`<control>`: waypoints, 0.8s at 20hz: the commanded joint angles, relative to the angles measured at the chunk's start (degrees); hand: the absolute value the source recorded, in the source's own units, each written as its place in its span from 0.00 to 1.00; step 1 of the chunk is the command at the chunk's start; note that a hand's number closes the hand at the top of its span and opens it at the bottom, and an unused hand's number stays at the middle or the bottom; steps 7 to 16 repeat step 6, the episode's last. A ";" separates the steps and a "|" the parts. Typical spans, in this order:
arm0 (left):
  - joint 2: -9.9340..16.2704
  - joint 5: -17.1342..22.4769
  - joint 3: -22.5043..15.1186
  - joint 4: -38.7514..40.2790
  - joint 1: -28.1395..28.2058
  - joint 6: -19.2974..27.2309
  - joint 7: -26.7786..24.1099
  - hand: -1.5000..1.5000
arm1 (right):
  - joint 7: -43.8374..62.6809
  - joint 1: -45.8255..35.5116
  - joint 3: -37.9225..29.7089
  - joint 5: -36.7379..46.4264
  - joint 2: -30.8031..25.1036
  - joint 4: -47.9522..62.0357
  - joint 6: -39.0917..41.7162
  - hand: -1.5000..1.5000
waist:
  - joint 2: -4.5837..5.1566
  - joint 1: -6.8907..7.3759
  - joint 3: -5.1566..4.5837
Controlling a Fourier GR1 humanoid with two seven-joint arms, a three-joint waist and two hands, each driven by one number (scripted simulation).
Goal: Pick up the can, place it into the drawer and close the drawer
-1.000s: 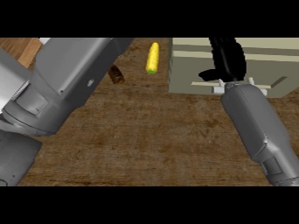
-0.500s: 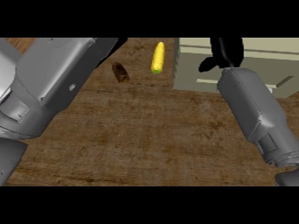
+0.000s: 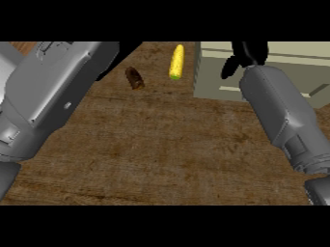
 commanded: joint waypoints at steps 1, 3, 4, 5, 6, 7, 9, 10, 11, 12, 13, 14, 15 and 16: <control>2.70 0.33 -0.14 -2.99 3.28 -2.03 1.45 0.00 | -3.13 -4.59 -5.17 -6.10 1.70 -2.75 -1.84 0.00 | -0.80 1.29 -0.32; 3.52 0.58 0.65 -3.80 3.26 -2.26 1.27 0.00 | -3.82 -6.92 -5.92 -6.58 0.75 -2.16 -0.08 0.00 | -0.49 0.72 -0.35; 2.16 0.27 0.21 -4.83 3.90 -0.83 1.06 0.00 | -6.82 -5.40 -6.88 -7.68 -0.21 -1.76 -0.19 0.00 | -0.37 0.49 -0.29; 3.64 0.17 -0.04 -6.71 4.84 -1.25 1.82 0.00 | -5.97 -5.34 -6.31 -6.73 0.60 -0.87 -0.83 0.00 | -0.71 1.58 -0.35; 3.72 0.10 -0.19 -7.99 5.55 -1.07 1.83 0.00 | -5.48 -6.25 -6.69 -7.11 1.17 -0.90 -0.19 0.00 | -1.01 1.22 -0.38; 3.72 0.10 -0.19 -7.99 5.55 -1.07 1.83 0.00 | -5.48 -6.25 -6.69 -7.11 1.17 -0.90 -0.19 0.00 | -1.01 1.22 -0.38; 3.72 0.10 -0.19 -7.99 5.55 -1.07 1.83 0.00 | -5.48 -6.25 -6.69 -7.11 1.17 -0.90 -0.19 0.00 | -1.01 1.22 -0.38; 3.72 0.10 -0.19 -7.99 5.55 -1.07 1.83 0.00 | -5.48 -6.25 -6.69 -7.11 1.17 -0.90 -0.19 0.00 | -1.01 1.22 -0.38; 3.72 0.10 -0.19 -7.99 5.55 -1.07 1.83 0.00 | -5.48 -6.25 -6.69 -7.11 1.17 -0.90 -0.19 0.00 | -1.01 1.22 -0.38; 3.72 0.10 -0.19 -7.99 5.55 -1.07 1.83 0.00 | -5.48 -6.25 -6.69 -7.11 1.17 -0.90 -0.19 0.00 | -1.01 1.22 -0.38; 3.72 0.10 -0.19 -7.99 5.55 -1.07 1.83 0.00 | -5.48 -6.25 -6.69 -7.11 1.17 -0.90 -0.19 0.00 | -1.01 1.22 -0.38; 3.72 0.10 -0.19 -7.99 5.55 -1.07 1.83 0.00 | -5.48 -6.25 -6.69 -7.11 1.17 -0.90 -0.19 0.00 | -1.01 1.22 -0.38; 3.72 0.10 -0.19 -7.99 5.55 -1.07 1.83 0.00 | -5.48 -6.25 -6.69 -7.11 1.17 -0.90 -0.19 0.00 | -1.01 1.22 -0.38; 3.72 0.10 -0.19 -7.99 5.55 -1.07 1.83 0.00 | -5.48 -6.25 -6.69 -7.11 1.17 -0.90 -0.19 0.00 | -1.01 1.22 -0.38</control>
